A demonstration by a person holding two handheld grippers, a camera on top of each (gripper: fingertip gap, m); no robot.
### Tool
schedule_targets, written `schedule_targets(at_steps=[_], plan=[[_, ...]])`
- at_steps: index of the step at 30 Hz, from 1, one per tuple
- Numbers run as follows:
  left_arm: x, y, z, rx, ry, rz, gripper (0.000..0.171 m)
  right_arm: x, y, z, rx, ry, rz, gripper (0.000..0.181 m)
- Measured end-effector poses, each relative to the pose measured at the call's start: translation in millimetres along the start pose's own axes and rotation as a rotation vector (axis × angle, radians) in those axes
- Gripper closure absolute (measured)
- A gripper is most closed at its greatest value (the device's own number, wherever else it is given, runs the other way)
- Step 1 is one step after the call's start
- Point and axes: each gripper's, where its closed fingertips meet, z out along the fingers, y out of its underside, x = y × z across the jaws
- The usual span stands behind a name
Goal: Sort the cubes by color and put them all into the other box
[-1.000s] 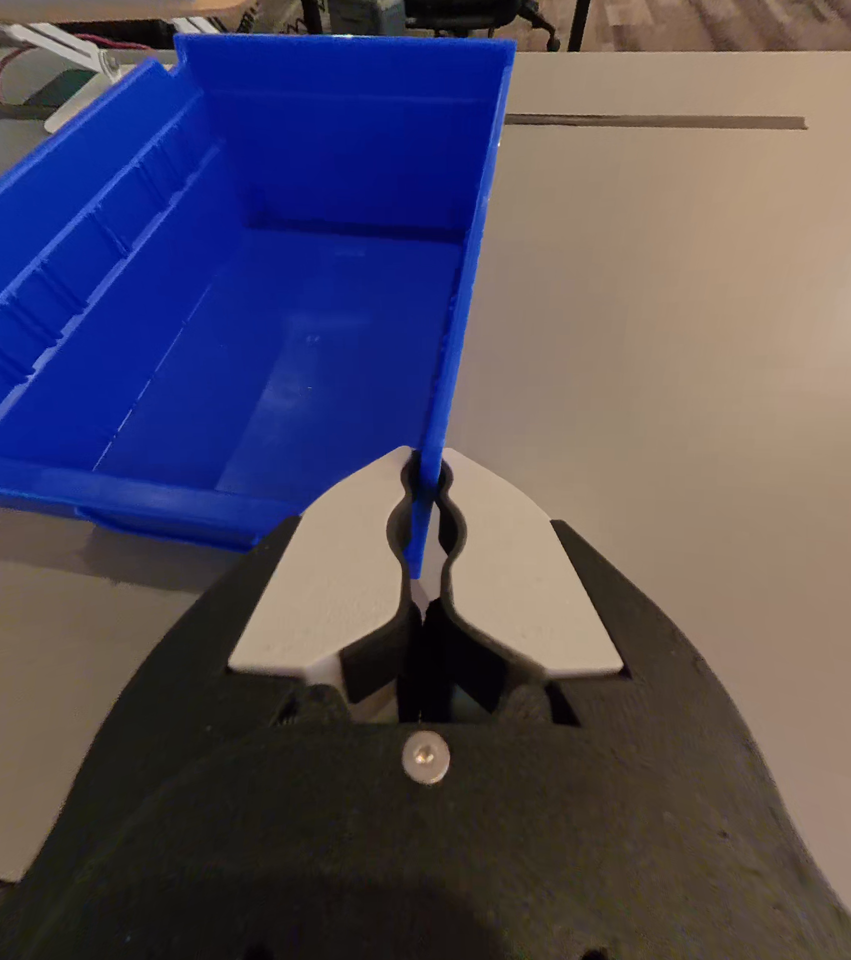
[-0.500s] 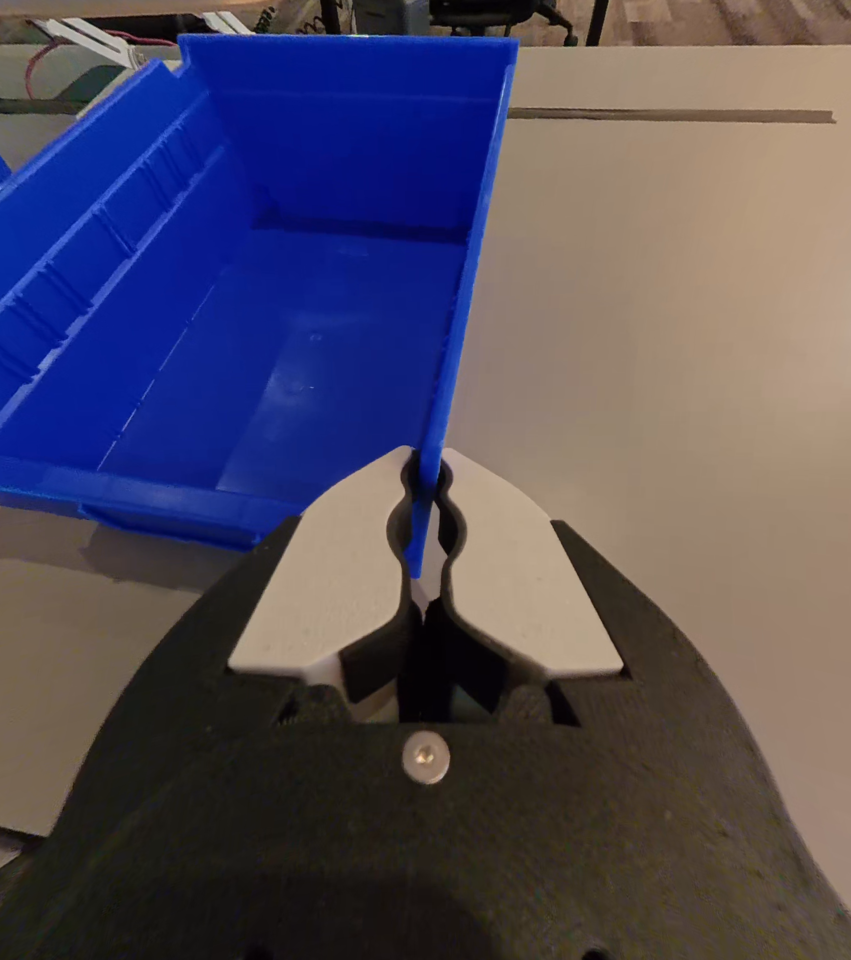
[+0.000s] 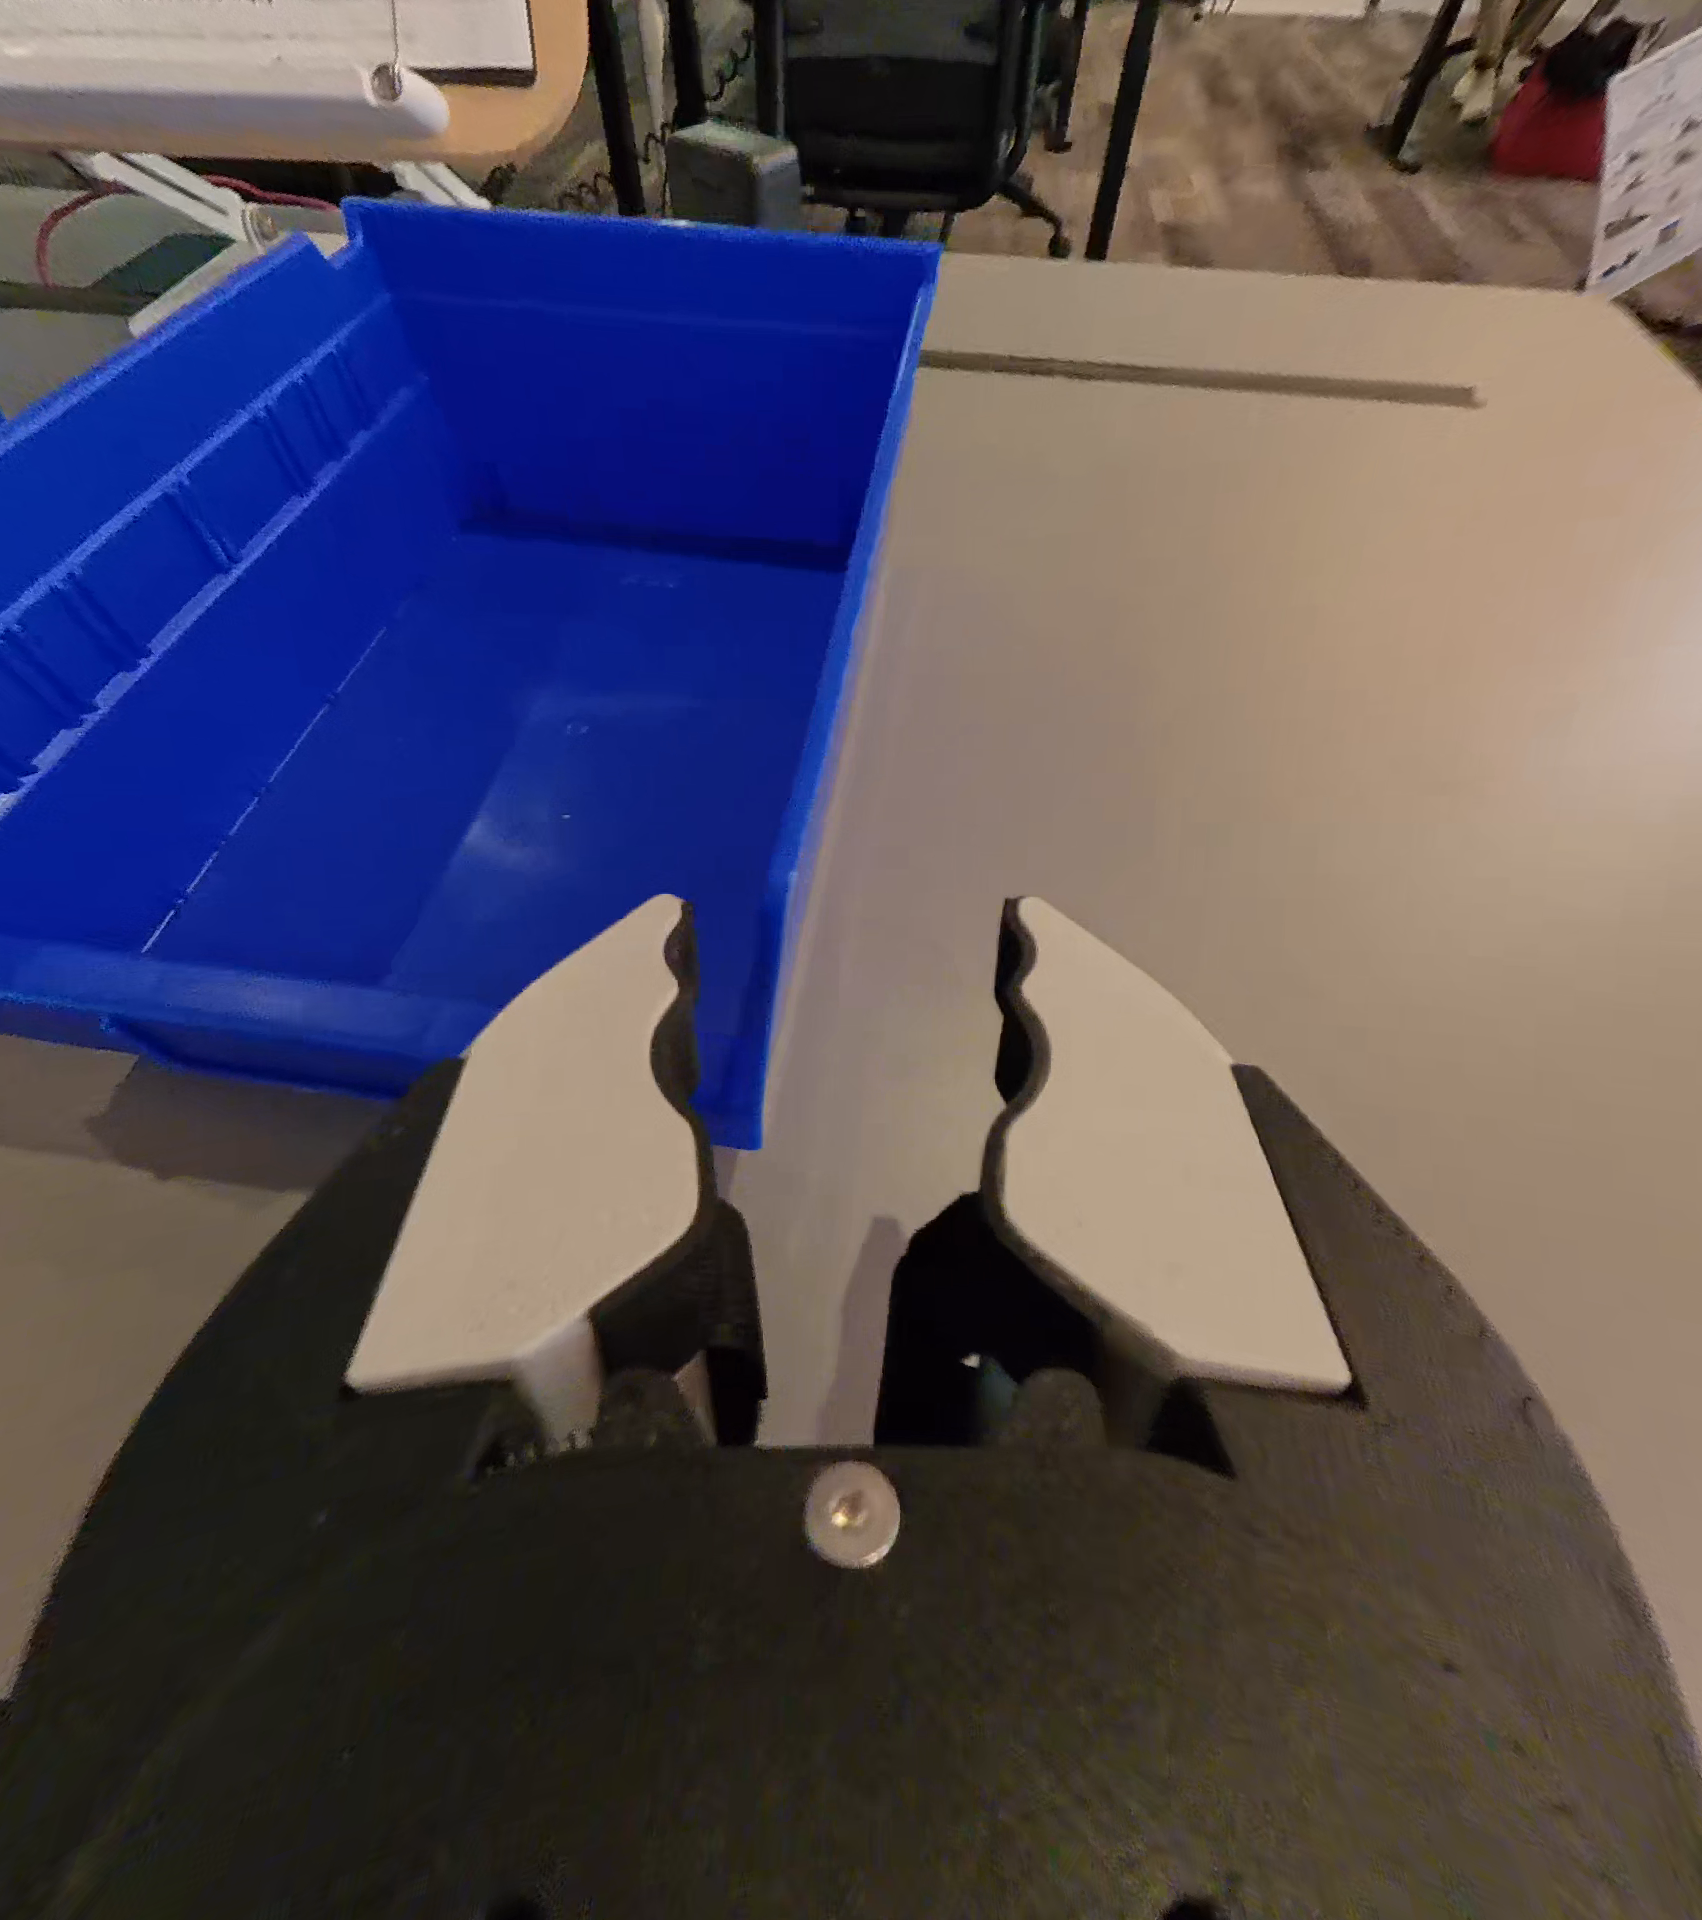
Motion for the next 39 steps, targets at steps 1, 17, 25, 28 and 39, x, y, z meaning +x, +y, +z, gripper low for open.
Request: schedule_targets(at_steps=[1, 17, 25, 28, 39], plan=[[-0.6, -0.1, -5.1, 0.009, 0.001, -0.009, 0.105, 2.8, -2.3, -3.5, 0.01, 0.013, -0.004, 0.124], [50.3, -80.4, -92.5, 0.213, 0.092, 0.118, 0.117, -92.1, -85.1, -43.0, 0.135, -0.173, -0.166, 0.134], [118.2, -145.6, -80.6, 0.276, 0.175, 0.274, 0.117, -102.5, -53.2, -29.0, 0.019, -0.25, -0.123, 0.134], [123.5, -152.6, -83.5, 0.294, 0.165, 0.322, 0.117, -100.0, -53.0, -28.2, 0.013, -0.255, -0.116, 0.133], [91.6, -133.5, -65.6, 0.276, -0.03, 0.334, 0.116, -114.2, -51.0, -19.0, -0.002, -0.294, -0.151, 0.129]])
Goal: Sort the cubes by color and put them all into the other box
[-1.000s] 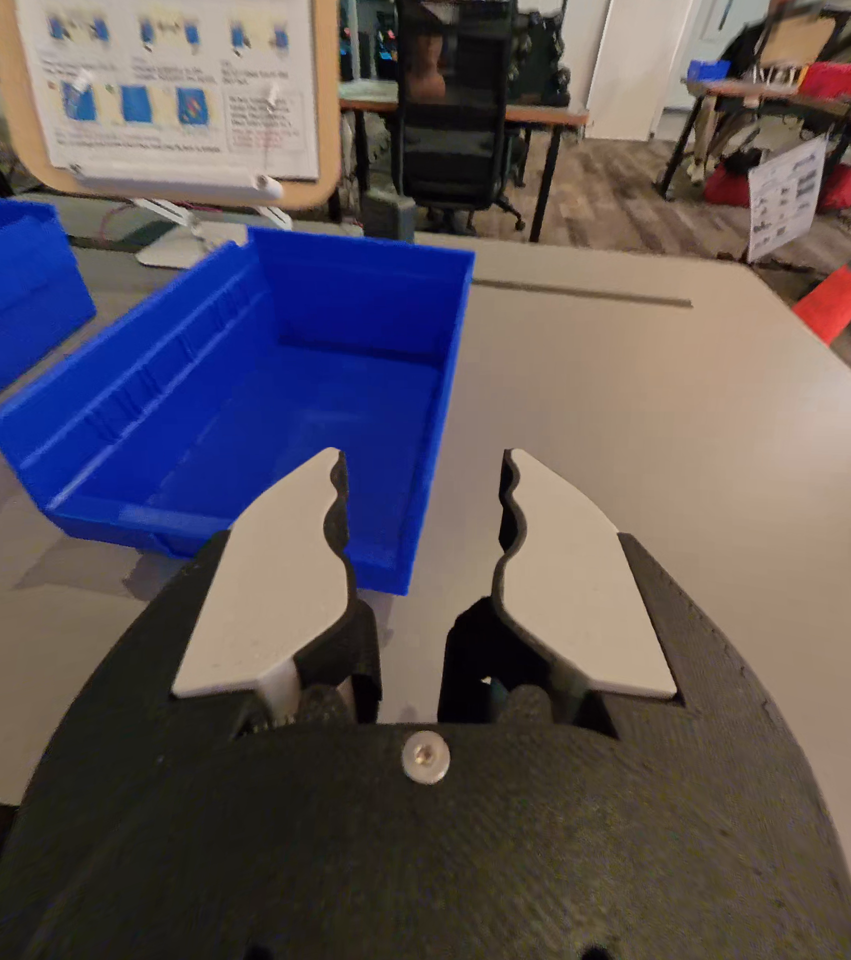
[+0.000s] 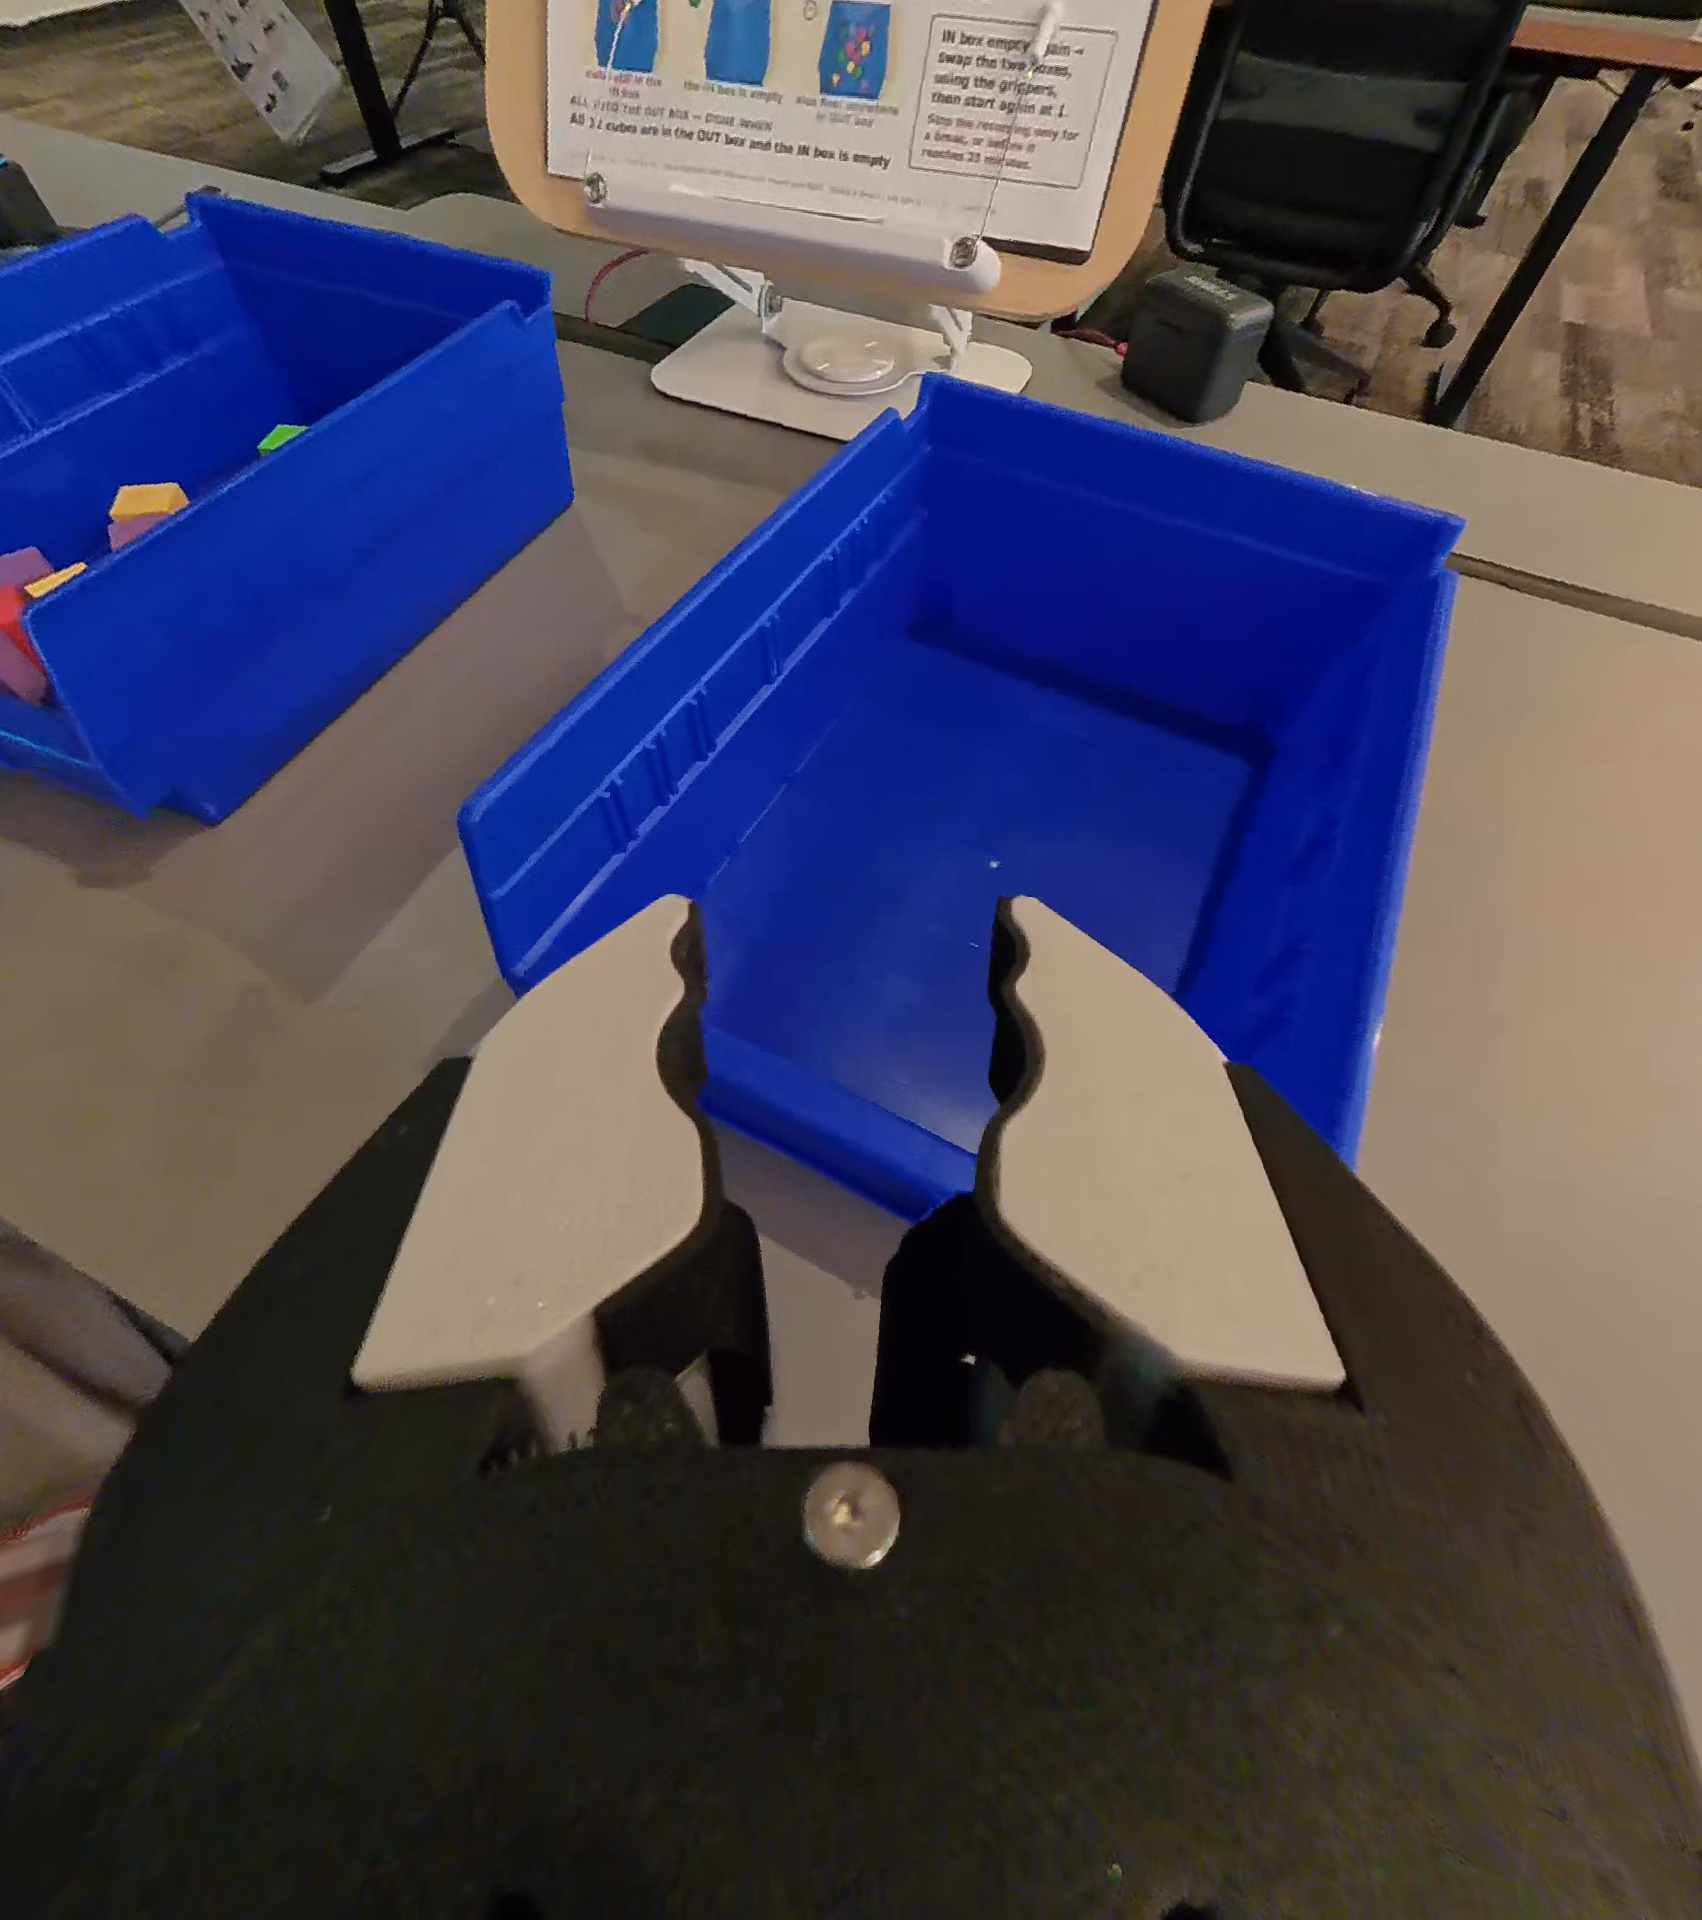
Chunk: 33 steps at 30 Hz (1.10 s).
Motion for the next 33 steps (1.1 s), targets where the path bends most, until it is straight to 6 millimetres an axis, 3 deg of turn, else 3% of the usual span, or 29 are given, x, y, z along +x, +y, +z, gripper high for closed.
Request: schedule_targets(at_steps=[8, 16, 21, 27, 33], plan=[[-13.0, 19.9, 9.9, -0.019, -0.061, 0.029, 0.116, -24.7, -15.7, 18.7, 0.028, -0.048, 0.025, 0.12], [-15.5, 32.3, 15.4, -0.026, -0.078, 0.049, 0.116, -45.5, -43.9, 30.7, 0.051, -0.079, -0.043, 0.094], [-15.1, 34.8, 18.2, -0.058, -0.067, 0.066, 0.117, -52.8, -39.0, 44.2, -0.044, -0.096, -0.133, 0.079], [-16.3, 59.3, 19.5, -0.135, -0.03, 0.059, 0.117, -56.2, -50.4, 47.4, -0.072, -0.109, -0.157, 0.096], [9.9, 71.0, 17.5, -0.274, 0.23, -0.005, 0.118, -49.4, -22.9, 41.8, -0.116, -0.086, -0.185, 0.103]])
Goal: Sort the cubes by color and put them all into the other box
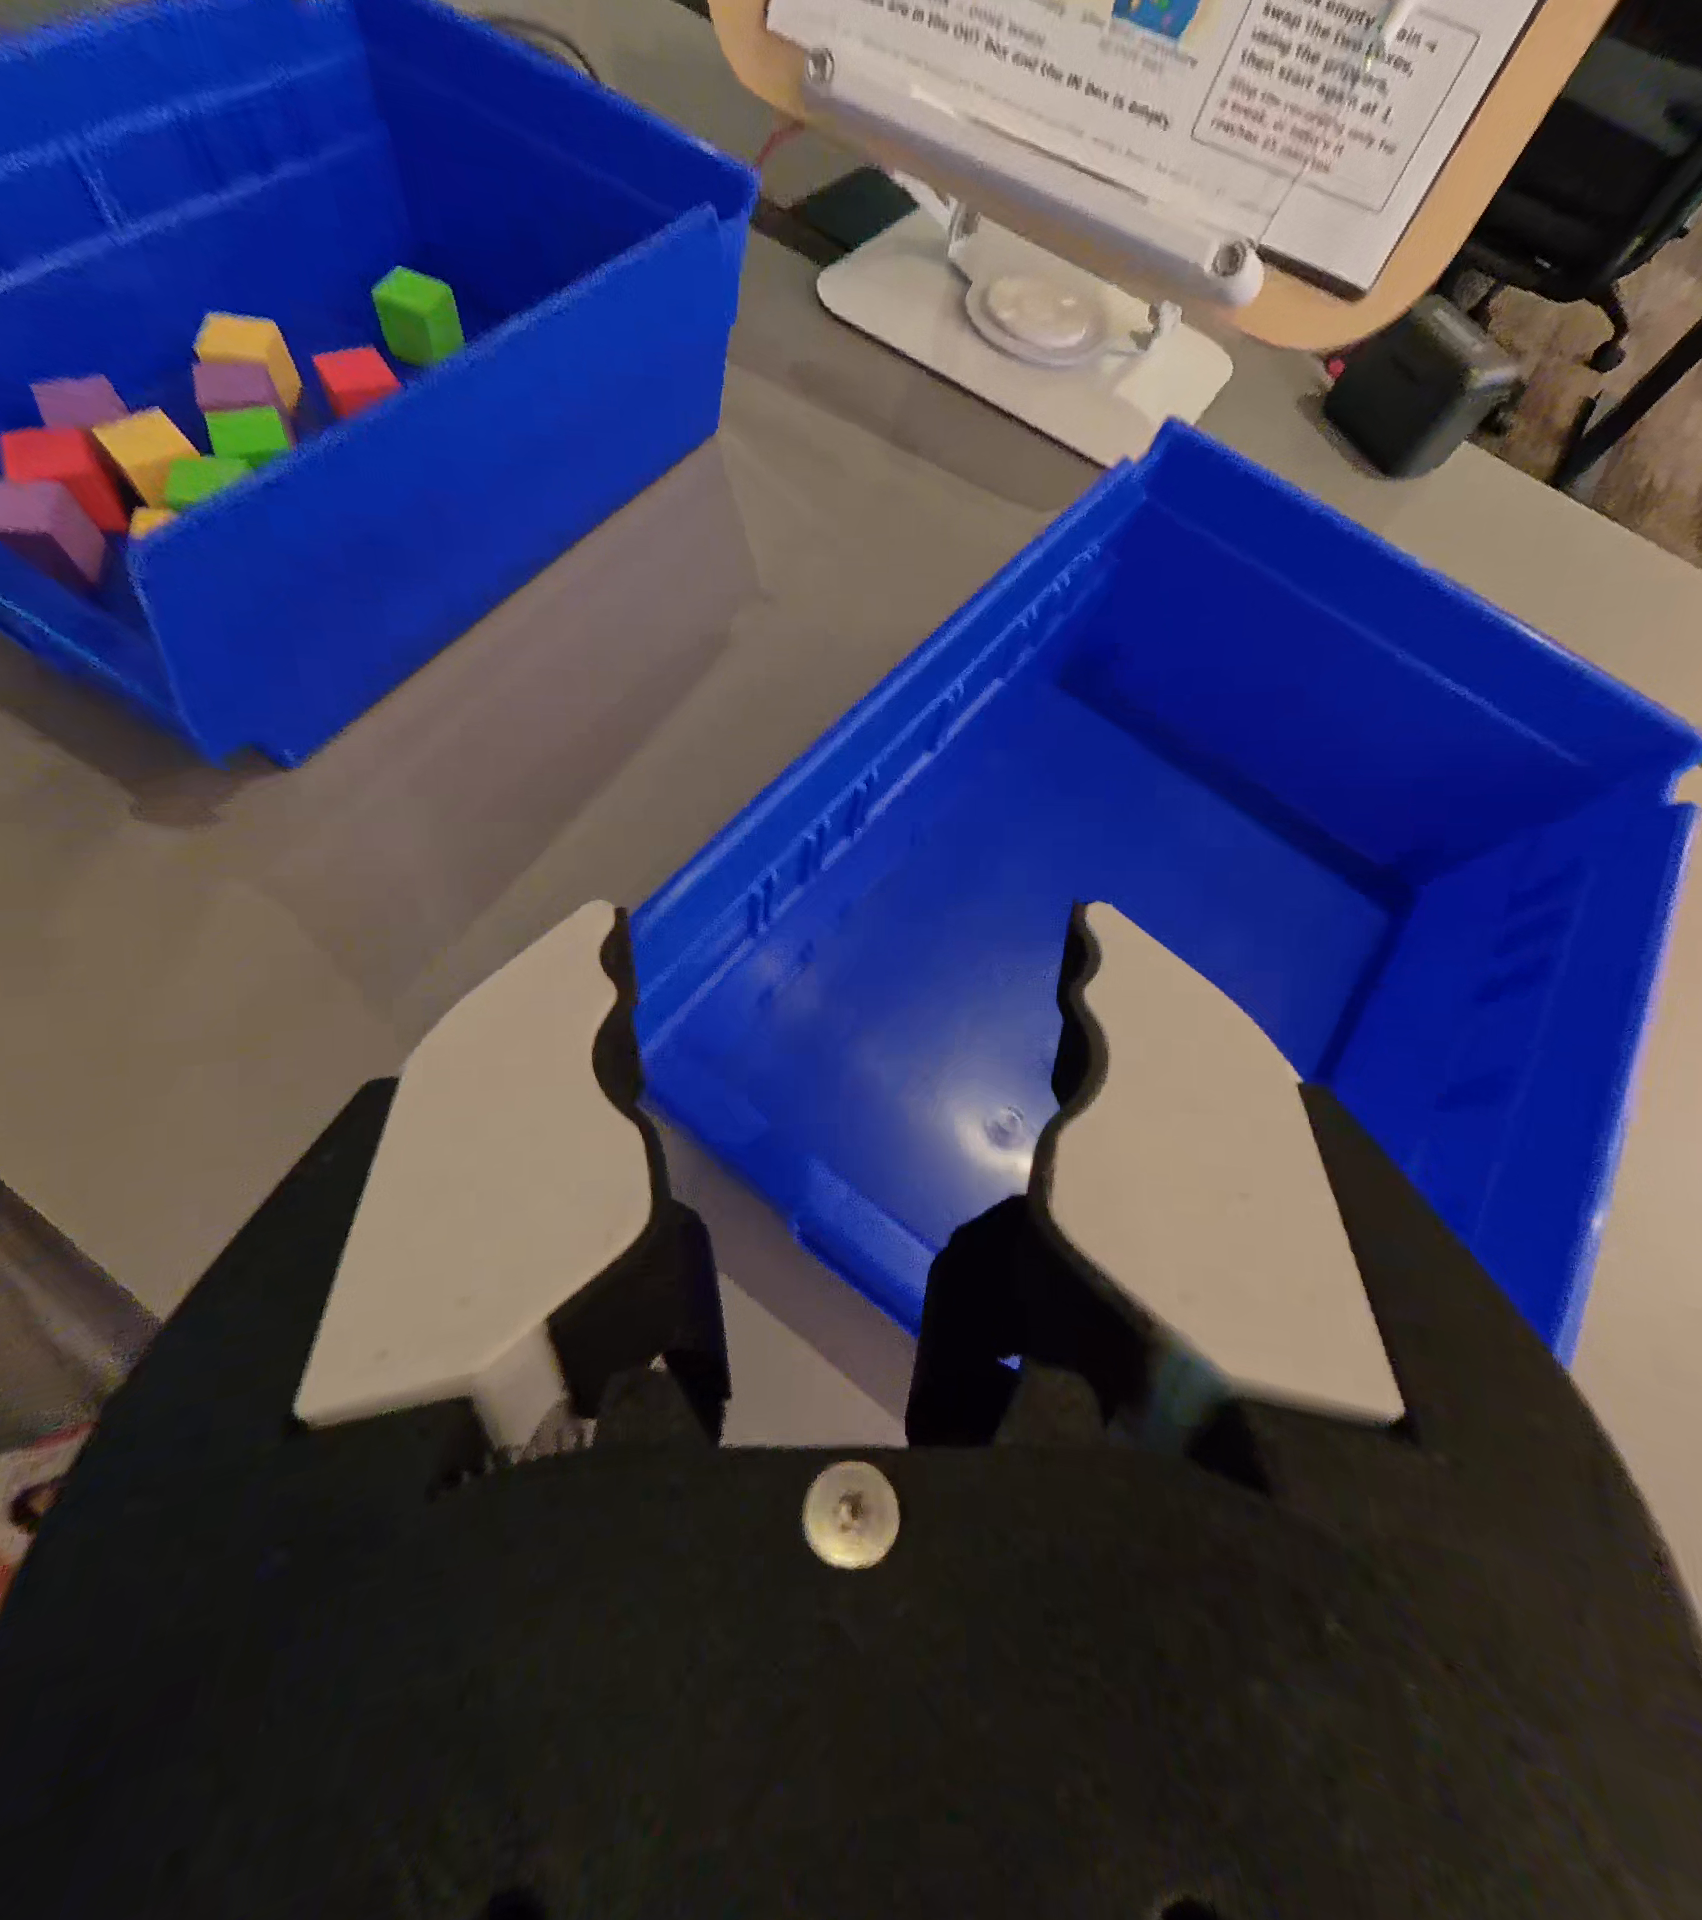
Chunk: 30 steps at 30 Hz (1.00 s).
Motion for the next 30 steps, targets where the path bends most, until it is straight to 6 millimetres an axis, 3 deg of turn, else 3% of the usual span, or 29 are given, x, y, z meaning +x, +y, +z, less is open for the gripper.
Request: schedule_targets(at_steps=[5, 12, 17, 25, 30], plan=[[0.6, 3.4, 13.8, -0.113, 0.032, 0.2, 0.107, 4.4, 12.2, -5.2, -0.018, -0.005, -0.047, 0.106], [35.1, 17.2, 38.5, -0.137, 0.172, 0.365, 0.098, 7.5, 17.0, -6.6, -0.046, 0.031, -0.173, 0.112], [50.1, 24.5, 63.5, -0.308, 0.303, 0.178, 0.123, 23.2, 24.5, -7.6, -0.065, 0.067, -0.132, 0.111], [57.1, 42.9, 98.8, -0.496, 0.312, 0.176, 0.122, 45.3, 24.6, -23.7, -0.041, 0.124, -0.098, 0.111], [61.5, 46.6, 107.7, -0.522, 0.304, 0.175, 0.123, 47.9, 25.9, -26.7, -0.039, 0.128, -0.092, 0.112]])
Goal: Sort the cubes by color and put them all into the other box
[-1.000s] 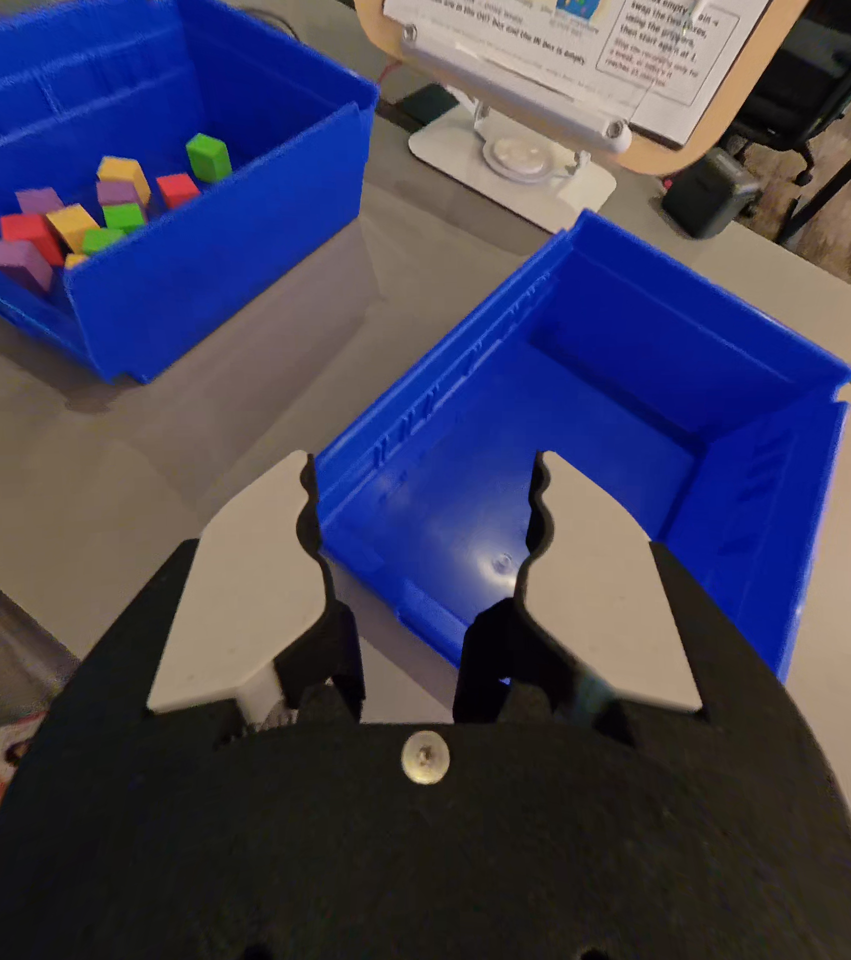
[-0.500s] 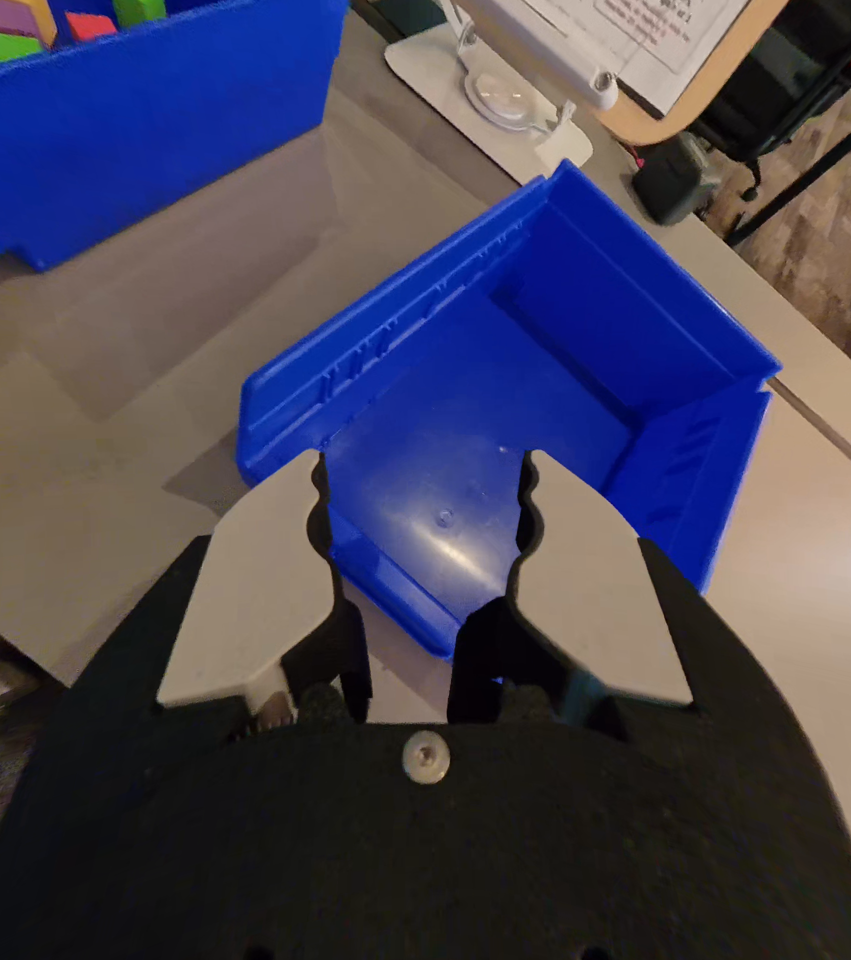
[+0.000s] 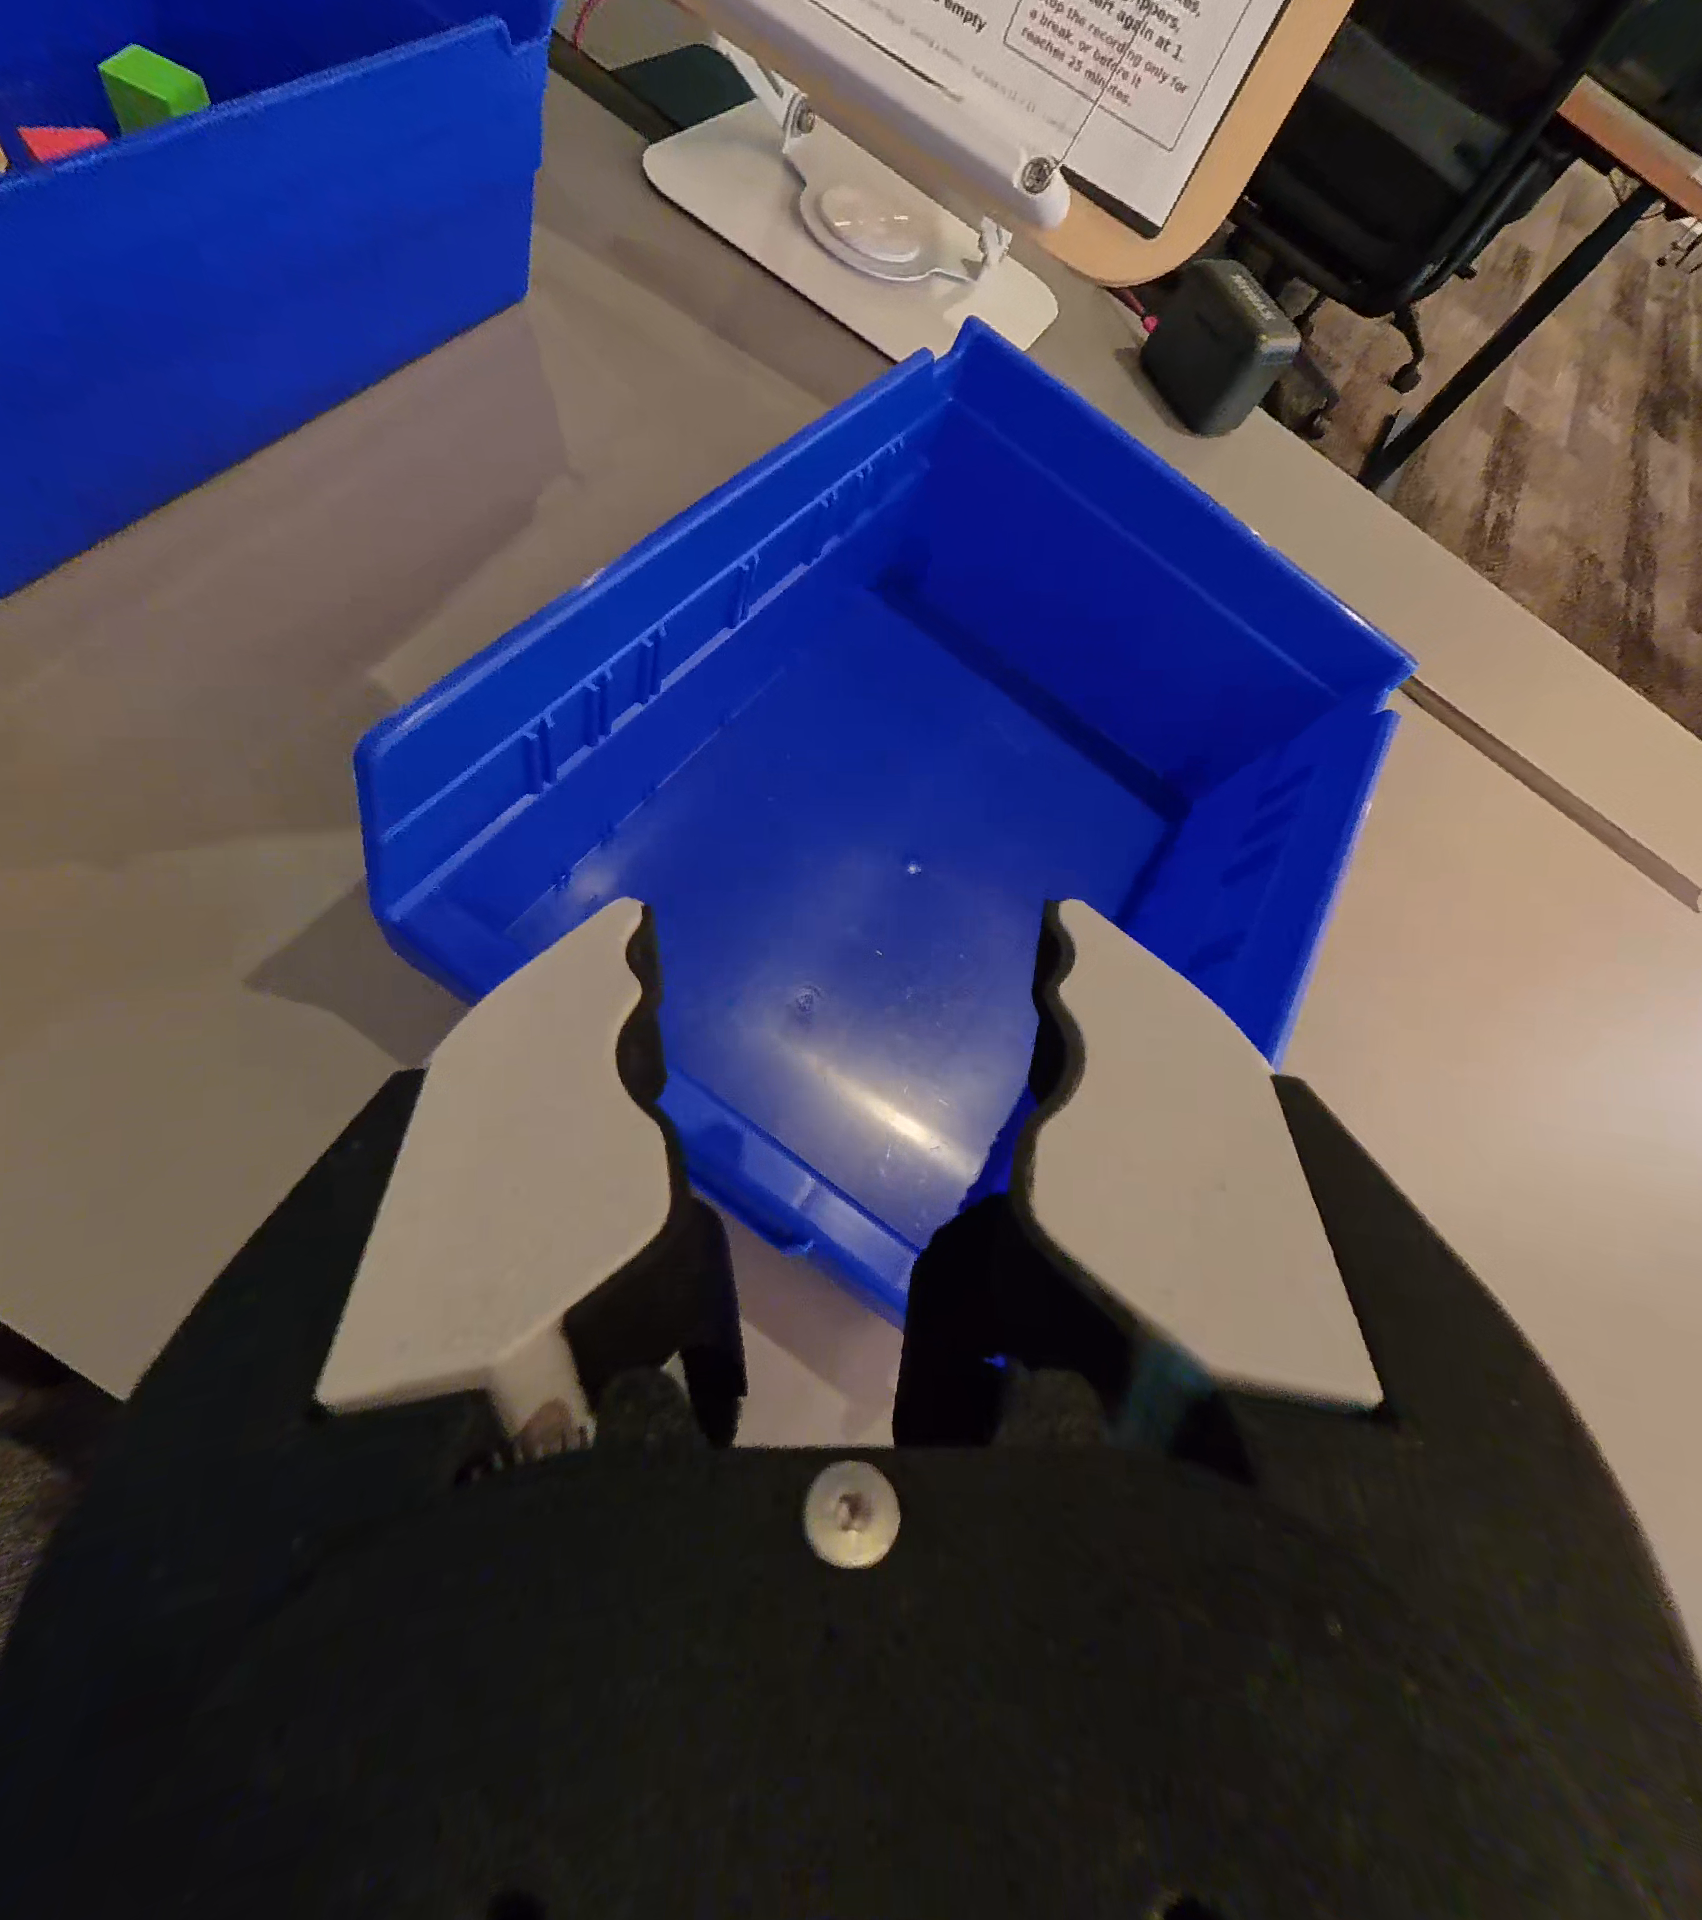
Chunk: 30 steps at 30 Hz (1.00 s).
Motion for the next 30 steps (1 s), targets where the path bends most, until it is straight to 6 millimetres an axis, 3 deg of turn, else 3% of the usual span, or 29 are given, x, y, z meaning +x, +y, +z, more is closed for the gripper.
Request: schedule_targets(at_steps=[9, 12, 14, 19, 21, 24, 27, 30], plan=[[-2.9, 0.4, 10.4, -0.039, -0.023, -0.005, 0.123, 3.2, 1.6, -2.7, 0.003, 0.007, 0.007, 0.112], [-6.3, 6.4, 16.7, -0.078, -0.029, -0.012, 0.129, 4.7, 1.5, -3.3, 0.005, 0.012, 0.01, 0.111], [-7.1, 6.3, 17.1, -0.07, -0.027, -0.009, 0.143, 4.7, 1.2, -3.3, 0.007, 0.012, 0.012, 0.111], [-10.3, -0.5, 12.6, 0.015, -0.011, -0.042, 0.143, 2.0, 0.3, -1.4, 0.011, 0.005, 0.012, 0.111], [-4.9, -14.5, -5.4, 0.177, 0.081, -0.115, 0.143, -1.9, -0.7, 0.2, 0.013, -0.004, 0.003, 0.111], [16.3, -34.9, -53.5, 0.451, 0.35, -0.217, 0.143, -22.9, -12.0, 5.1, 0.06, -0.085, -0.03, 0.114], [51.0, -42.8, -111.3, 0.644, 0.735, -0.271, 0.143, -74.5, -56.1, 0.1, 0.284, -0.245, -0.157, 0.123], [86.2, -41.6, -159.0, 0.723, 1.113, -0.284, 0.143, -127.0, -104.4, -8.9, 0.521, -0.322, -0.374, 0.132]])
